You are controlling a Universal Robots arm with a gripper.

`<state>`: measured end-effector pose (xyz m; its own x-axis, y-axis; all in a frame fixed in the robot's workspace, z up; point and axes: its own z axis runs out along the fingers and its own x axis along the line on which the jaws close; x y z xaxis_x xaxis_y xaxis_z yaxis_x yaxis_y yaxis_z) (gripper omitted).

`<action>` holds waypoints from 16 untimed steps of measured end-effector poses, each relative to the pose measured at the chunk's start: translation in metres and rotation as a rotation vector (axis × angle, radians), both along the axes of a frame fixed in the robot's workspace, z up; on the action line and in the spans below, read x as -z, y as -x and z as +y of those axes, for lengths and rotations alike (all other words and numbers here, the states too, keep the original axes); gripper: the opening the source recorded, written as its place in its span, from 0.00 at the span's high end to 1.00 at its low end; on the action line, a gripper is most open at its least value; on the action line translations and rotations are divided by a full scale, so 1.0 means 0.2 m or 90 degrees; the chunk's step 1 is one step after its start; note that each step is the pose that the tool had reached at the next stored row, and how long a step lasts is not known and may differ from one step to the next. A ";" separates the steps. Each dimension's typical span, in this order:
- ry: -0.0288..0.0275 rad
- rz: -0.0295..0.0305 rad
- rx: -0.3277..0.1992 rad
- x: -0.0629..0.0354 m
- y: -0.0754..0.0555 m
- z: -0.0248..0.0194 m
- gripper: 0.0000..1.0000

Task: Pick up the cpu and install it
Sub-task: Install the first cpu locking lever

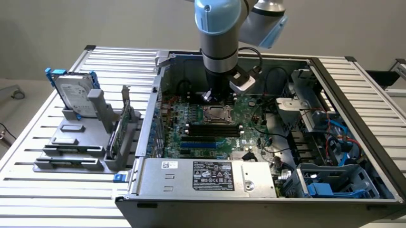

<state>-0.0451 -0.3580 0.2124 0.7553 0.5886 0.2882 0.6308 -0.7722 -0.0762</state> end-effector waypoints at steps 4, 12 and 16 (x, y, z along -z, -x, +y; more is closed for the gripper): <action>0.0004 0.0011 0.002 -0.025 0.00 -0.006 0.89; 0.0013 0.0012 0.003 -0.082 0.05 -0.070 0.89; 0.0026 0.0012 0.003 -0.104 0.08 -0.111 0.89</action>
